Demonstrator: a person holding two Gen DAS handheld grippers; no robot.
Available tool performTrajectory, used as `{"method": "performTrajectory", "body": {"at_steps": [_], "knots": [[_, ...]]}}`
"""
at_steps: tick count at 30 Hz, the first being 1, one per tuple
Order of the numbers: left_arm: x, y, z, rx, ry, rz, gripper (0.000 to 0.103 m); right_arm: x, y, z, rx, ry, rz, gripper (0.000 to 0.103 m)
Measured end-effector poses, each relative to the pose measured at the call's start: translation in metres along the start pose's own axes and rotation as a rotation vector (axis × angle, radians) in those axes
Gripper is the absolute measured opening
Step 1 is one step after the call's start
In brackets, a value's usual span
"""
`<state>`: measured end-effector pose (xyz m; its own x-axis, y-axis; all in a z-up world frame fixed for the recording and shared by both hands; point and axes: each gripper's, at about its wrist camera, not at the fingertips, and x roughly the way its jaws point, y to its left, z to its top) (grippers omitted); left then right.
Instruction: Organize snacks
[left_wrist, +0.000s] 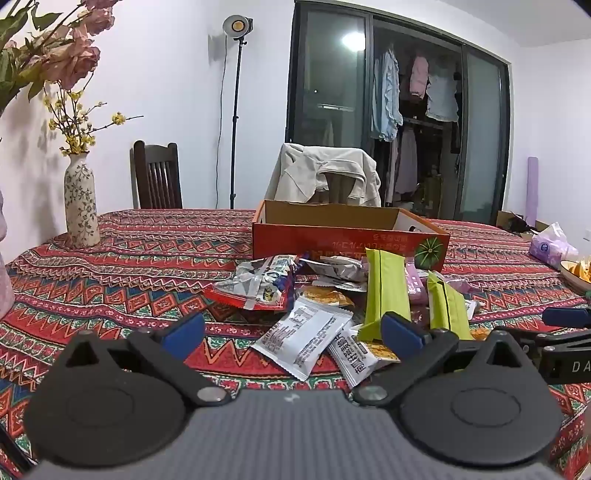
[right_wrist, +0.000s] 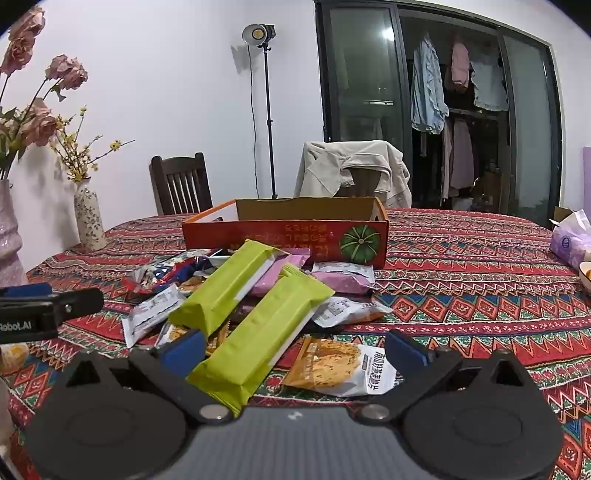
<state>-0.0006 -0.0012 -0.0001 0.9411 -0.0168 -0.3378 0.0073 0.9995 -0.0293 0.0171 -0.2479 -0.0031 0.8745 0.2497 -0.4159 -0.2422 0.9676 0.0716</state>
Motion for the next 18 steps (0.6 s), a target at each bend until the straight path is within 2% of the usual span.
{"method": "performTrajectory", "body": {"at_steps": [2,3,18], "knots": [[-0.0012,-0.0018,-0.0005,0.003,-0.005,-0.002,0.103,0.0,0.0001,0.0002,0.001,-0.003,0.001,0.103],[0.0,0.0056,-0.0022,-0.028,0.001,-0.003,0.103,-0.0001,0.0002,0.0003,0.0,-0.003,0.002,0.103],[0.0054,0.0011,-0.003,-0.021,0.012,0.002,0.103,0.003,-0.0042,-0.0014,0.005,0.012,0.0,0.103]]}}
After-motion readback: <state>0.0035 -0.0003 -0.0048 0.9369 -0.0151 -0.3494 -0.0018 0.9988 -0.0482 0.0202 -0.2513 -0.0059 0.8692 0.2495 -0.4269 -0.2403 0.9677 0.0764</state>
